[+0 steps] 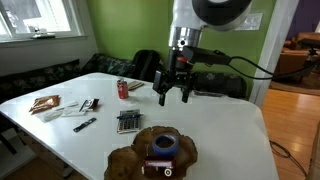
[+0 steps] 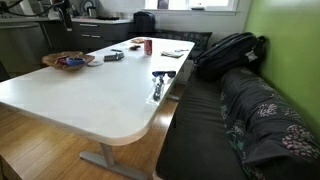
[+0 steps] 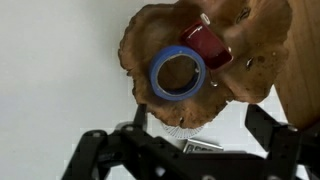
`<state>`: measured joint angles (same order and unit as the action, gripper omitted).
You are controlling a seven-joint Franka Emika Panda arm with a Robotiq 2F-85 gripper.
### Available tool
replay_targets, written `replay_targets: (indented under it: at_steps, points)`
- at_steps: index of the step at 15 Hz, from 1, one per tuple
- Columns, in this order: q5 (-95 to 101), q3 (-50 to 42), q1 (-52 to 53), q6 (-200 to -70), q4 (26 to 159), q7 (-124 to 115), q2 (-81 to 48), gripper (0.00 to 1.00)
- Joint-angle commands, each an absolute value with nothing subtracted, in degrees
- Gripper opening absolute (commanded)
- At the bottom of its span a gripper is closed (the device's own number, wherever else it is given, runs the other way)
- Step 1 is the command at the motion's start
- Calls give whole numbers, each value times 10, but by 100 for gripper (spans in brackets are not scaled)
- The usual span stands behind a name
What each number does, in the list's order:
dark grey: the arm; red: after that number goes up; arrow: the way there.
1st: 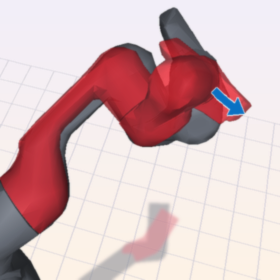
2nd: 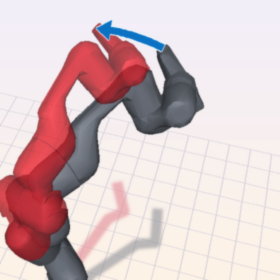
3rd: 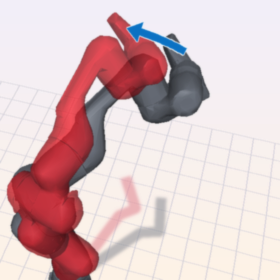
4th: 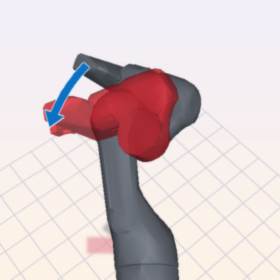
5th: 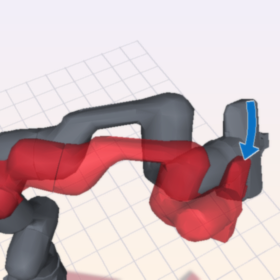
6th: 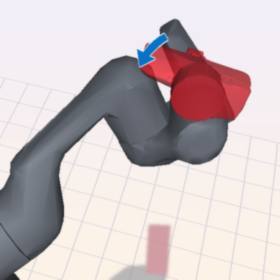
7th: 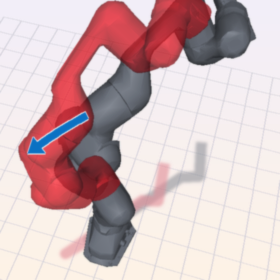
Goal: Shift the tape to the right
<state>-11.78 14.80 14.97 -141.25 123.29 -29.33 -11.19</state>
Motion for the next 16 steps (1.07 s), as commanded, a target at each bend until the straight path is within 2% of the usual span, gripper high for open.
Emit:
replay_targets:
  at_steps: [1,8,13,15,16]
  points:
    - [-85,115,184,-1445,1204,-425,-186,100]
    - [-70,85,236,-1390,1174,-631,-266,100]
    - [-85,85,231,-1385,1175,-689,-282,100]
    - [-86,85,228,-1391,1172,-697,-286,75]
    - [-85,86,228,-1390,1170,-699,-288,68]
